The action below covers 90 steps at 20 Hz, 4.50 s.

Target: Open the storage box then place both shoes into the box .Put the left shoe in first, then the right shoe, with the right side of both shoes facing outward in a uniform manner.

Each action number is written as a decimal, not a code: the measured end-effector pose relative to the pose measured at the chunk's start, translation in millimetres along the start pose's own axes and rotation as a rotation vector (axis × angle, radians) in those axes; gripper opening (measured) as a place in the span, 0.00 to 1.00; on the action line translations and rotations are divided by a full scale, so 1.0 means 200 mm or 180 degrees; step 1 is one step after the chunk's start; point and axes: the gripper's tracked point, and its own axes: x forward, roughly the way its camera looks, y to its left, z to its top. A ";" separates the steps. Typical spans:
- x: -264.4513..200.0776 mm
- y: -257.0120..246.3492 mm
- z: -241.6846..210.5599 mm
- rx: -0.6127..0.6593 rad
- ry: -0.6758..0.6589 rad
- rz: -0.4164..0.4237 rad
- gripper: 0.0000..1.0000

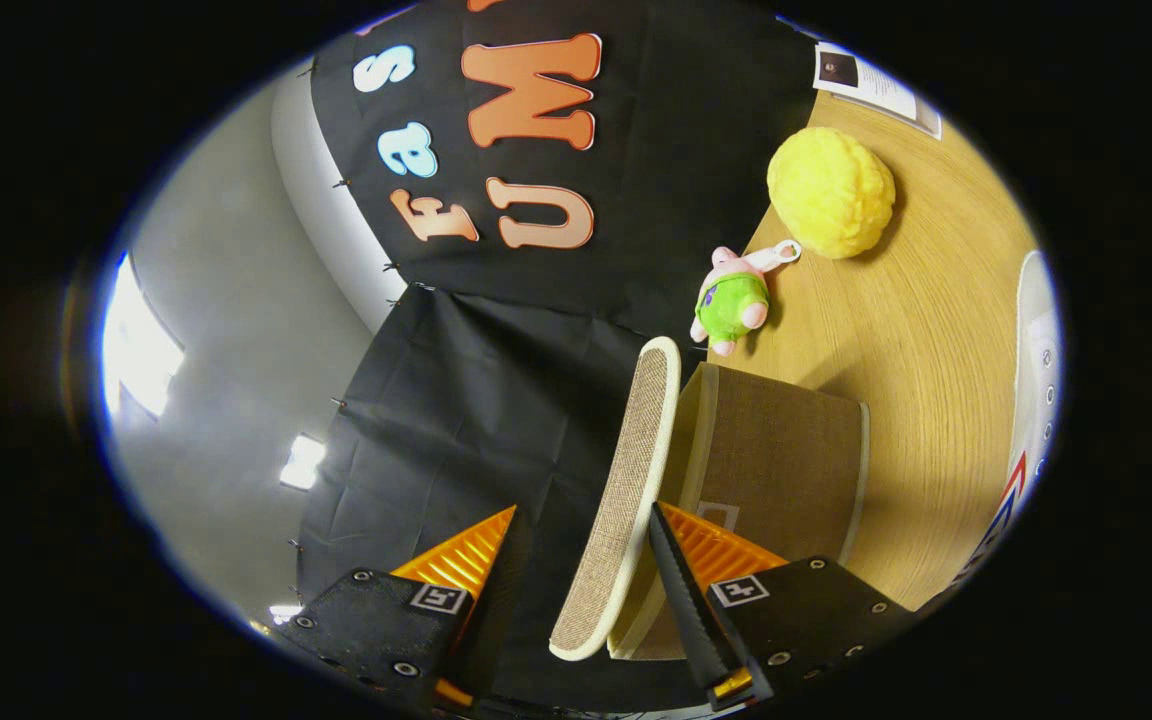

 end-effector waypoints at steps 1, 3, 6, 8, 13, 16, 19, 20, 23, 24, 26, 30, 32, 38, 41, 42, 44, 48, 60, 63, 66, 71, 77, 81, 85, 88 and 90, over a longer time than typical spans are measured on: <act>0.02 -0.04 -0.02 0.0027 0.0018 -0.0062 0.73; 0.06 -0.16 -0.09 0.0080 0.0141 -0.0293 0.73; 0.07 -0.29 -0.13 0.0239 0.0168 -0.0483 0.73; 0.08 -0.34 -0.15 0.0224 0.0158 -0.0561 0.73; 0.10 -0.23 -0.17 0.0225 0.0155 -0.0333 0.73; 0.07 -0.09 -0.15 0.0084 0.0130 -0.0094 0.73; 0.07 0.03 -0.03 -0.0027 -0.0158 -0.0032 0.60; 0.09 -0.01 -0.01 -0.0184 -0.0221 -0.0229 0.43; 0.15 -0.06 -0.06 -0.0265 -0.0062 -0.0400 0.34; 0.16 -0.10 -0.07 -0.0245 -0.0010 -0.0515 0.33; 0.17 -0.22 -0.08 -0.0315 0.0035 -0.0810 0.32; 0.17 -0.23 -0.11 -0.0274 0.0058 -0.0820 0.21; 0.19 -0.20 -0.12 -0.0311 0.0088 -0.0853 0.11; 0.27 0.17 -0.08 -0.0499 0.0033 -0.0644 0.08; 0.40 0.35 -0.10 -0.0679 0.0050 -0.0603 0.08; 0.46 0.40 -0.12 -0.0738 0.0064 -0.0594 0.09; 0.60 0.49 -0.16 -0.0840 0.0100 -0.0611 0.10; 0.91 0.61 -0.32 -0.0952 0.0193 -0.0700 0.12; 0.97 0.47 -0.69 -0.1905 0.0696 -0.1254 0.77; 0.73 0.41 -0.59 -0.2246 0.0581 -0.1476 0.81; 0.43 0.35 -0.41 -0.2589 0.0425 -0.1840 0.86; -0.13 0.14 -0.15 -0.2744 0.0244 -0.2529 0.89; -0.67 -0.28 -0.02 -0.2212 0.0389 -0.3290 0.89; -0.84 -0.51 0.01 -0.1890 0.0466 -0.3564 0.86; -0.88 -0.72 -0.02 -0.1506 0.0539 -0.3681 0.81; -0.91 -0.81 0.06 -0.1537 0.0443 -0.3920 0.76; -0.89 -0.85 0.08 -0.1431 0.0361 -0.3958 0.71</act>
